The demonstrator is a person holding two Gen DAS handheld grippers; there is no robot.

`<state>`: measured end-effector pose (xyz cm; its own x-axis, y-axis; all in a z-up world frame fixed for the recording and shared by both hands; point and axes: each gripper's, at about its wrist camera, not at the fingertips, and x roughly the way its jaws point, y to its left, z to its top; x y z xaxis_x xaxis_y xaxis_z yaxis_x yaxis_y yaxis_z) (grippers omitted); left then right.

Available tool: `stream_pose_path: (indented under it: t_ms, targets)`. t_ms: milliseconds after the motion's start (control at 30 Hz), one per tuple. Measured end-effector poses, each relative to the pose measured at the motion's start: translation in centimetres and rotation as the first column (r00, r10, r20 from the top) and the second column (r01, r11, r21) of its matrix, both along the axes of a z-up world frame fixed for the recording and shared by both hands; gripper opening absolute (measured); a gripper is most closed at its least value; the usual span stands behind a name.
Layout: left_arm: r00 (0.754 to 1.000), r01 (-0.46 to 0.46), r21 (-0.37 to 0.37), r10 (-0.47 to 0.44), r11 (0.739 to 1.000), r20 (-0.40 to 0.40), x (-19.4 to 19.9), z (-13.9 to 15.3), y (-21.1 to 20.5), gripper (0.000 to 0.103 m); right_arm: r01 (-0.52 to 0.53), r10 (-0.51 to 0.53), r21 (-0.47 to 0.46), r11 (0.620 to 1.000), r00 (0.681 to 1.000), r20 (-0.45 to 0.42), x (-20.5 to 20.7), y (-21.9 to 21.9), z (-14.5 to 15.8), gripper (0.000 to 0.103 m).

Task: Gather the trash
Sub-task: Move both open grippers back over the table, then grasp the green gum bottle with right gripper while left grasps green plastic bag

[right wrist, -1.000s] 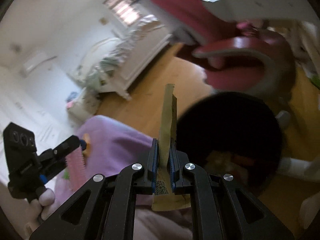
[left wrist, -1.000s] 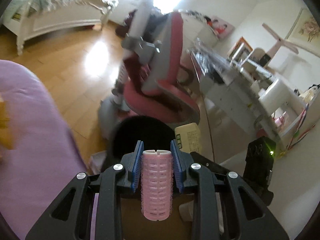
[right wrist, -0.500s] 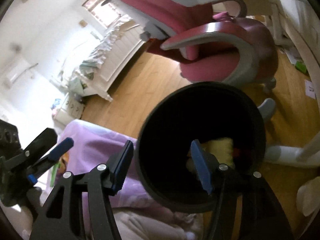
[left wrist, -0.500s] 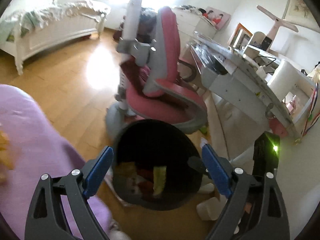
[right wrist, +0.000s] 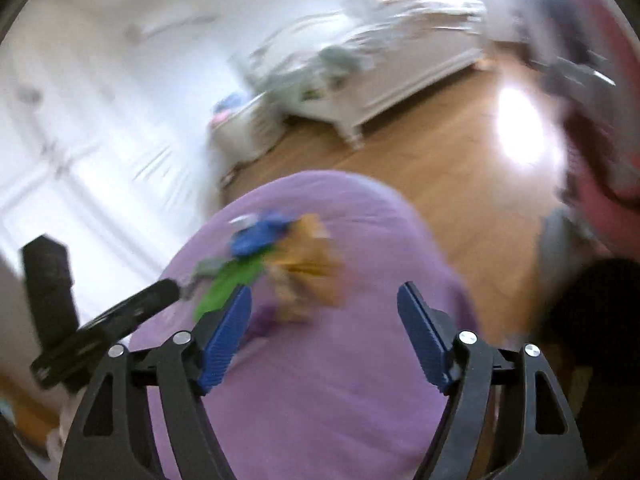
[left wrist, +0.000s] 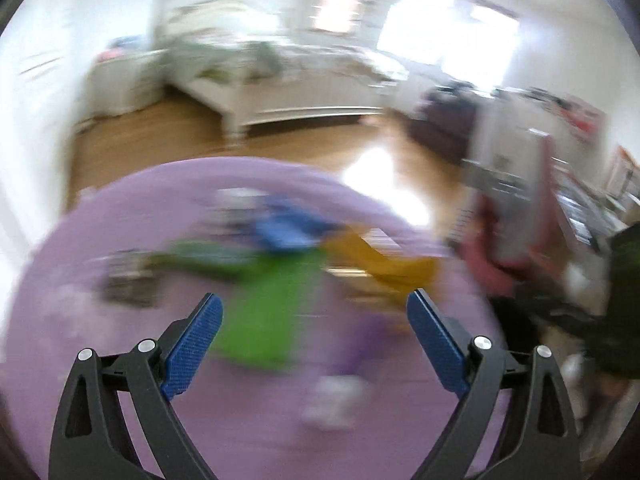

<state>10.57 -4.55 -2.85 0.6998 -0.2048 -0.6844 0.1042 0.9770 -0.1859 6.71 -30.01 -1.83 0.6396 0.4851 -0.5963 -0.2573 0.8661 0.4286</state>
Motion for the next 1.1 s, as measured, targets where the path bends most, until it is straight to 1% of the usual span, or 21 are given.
stream_pose_path:
  t_ms: [67,133,167,233,300,367,400,433,500,533,600,667,767,800,867,900,1000,1100]
  targets:
    - [0.995,-0.087,0.05,0.089,0.995,-0.038,1.0,-1.2,4.4,0.092,-0.072,0.072,-0.034,0.997,0.997,-0.002,1.8,3.8,0.4,0.075]
    - [0.989,-0.125,0.083,0.13,0.989,-0.066,1.9,-2.4,6.8,0.092,-0.144,0.144,-0.063,0.988,0.99,-0.005,3.6,7.5,0.6,0.075]
    - [0.986,-0.133,0.101,0.141,0.986,-0.086,2.5,-3.1,8.0,0.092,-0.186,0.186,-0.091,0.978,0.982,-0.008,4.7,9.8,0.5,0.075]
    - [0.981,-0.137,0.117,0.15,0.984,-0.12,3.5,-4.3,9.8,0.092,-0.241,0.24,-0.146,0.96,0.971,-0.024,6.4,13.2,0.4,0.075]
    - [0.98,-0.119,0.125,0.137,0.985,-0.144,4.5,-5.3,10.8,0.092,-0.295,0.293,-0.179,0.939,0.955,-0.034,7.8,16.1,0.0,0.075]
    - [0.98,-0.1,0.142,0.122,0.985,-0.16,5.5,-5.9,10.8,0.092,-0.328,0.325,-0.247,0.912,0.944,-0.051,9.5,19.2,-0.7,0.075]
    - [0.979,-0.088,0.153,0.114,0.984,-0.167,6.0,-6.2,10.8,0.092,-0.332,0.33,-0.274,0.902,0.942,-0.058,10.0,20.1,-1.0,0.074]
    - [0.98,-0.083,0.167,0.111,0.983,-0.166,6.5,-6.4,10.7,0.092,-0.341,0.335,-0.309,0.888,0.939,-0.072,10.7,21.1,-1.6,0.07]
    - [0.982,-0.069,0.194,0.101,0.979,-0.159,7.1,-6.5,10.4,0.092,-0.356,0.347,-0.353,0.865,0.933,-0.092,11.9,22.2,-2.6,0.07]
    - [0.983,-0.061,0.198,0.094,0.978,-0.16,7.1,-6.5,10.1,0.092,-0.371,0.357,-0.381,0.847,0.928,-0.109,12.4,22.9,-3.3,0.07]
    - [0.983,-0.051,0.215,0.087,0.975,-0.164,7.7,-6.5,10.0,0.092,-0.402,0.383,-0.424,0.812,0.914,-0.133,13.0,24.1,-4.3,0.065]
    - [0.982,-0.045,0.227,0.085,0.973,-0.169,7.9,-6.5,9.7,0.094,-0.424,0.406,-0.439,0.792,0.903,-0.141,13.2,24.8,-4.9,0.064]
    - [0.981,-0.049,0.228,0.091,0.972,-0.174,7.9,-6.6,9.6,0.096,-0.443,0.422,-0.436,0.784,0.894,-0.149,13.3,25.2,-5.4,0.059]
    - [0.98,-0.051,0.231,0.093,0.972,-0.176,7.9,-6.7,9.6,0.096,-0.452,0.433,-0.441,0.775,0.889,-0.149,13.3,25.4,-5.4,0.057]
    - [0.979,-0.051,0.23,0.094,0.972,-0.179,8.3,-6.7,9.6,0.096,-0.475,0.451,-0.431,0.768,0.877,-0.163,13.4,25.9,-5.4,0.047]
    - [0.979,-0.052,0.231,0.094,0.972,-0.178,8.2,-6.6,9.6,0.096,-0.486,0.461,-0.429,0.761,0.871,-0.169,13.4,26.1,-5.5,0.044]
    - [0.979,-0.051,0.231,0.094,0.972,-0.179,8.0,-6.5,9.2,0.096,-0.495,0.468,-0.443,0.747,0.866,-0.178,13.3,26.6,-5.2,0.042]
    - [0.979,-0.051,0.23,0.094,0.972,-0.181,7.7,-6.5,9.3,0.096,-0.518,0.483,-0.428,0.741,0.853,-0.196,13.5,26.7,-5.3,0.042]
